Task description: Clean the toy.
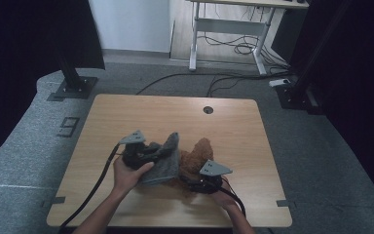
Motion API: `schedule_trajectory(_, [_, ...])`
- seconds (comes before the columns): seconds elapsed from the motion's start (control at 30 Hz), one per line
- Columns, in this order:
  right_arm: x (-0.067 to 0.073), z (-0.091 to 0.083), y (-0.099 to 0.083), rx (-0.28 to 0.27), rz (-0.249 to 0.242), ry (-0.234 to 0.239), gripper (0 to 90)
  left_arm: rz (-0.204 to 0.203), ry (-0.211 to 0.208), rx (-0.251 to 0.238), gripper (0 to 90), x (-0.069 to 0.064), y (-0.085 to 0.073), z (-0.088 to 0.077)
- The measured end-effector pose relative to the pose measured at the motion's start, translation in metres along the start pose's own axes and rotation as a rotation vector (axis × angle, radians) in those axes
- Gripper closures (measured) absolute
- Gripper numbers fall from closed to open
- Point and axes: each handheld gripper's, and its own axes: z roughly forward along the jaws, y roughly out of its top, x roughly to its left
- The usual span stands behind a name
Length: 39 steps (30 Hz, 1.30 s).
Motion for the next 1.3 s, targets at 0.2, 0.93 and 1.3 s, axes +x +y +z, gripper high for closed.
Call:
schedule_trajectory(0.2, [0.016,0.002,0.001,0.014,-0.093,-0.089,37.3,0.048,-0.001,0.111,76.2,-0.022,0.025,0.062])
schedule_trajectory(0.93, [0.010,0.002,-0.009,0.031,-0.033,-0.117,38.9,0.020,0.209,0.129,76.9,0.034,-0.042,-0.020])
schedule_trajectory(1.3, [0.008,0.001,-0.010,0.034,-0.018,-0.120,38.8,-0.038,0.293,0.093,77.0,0.061,-0.067,-0.065])
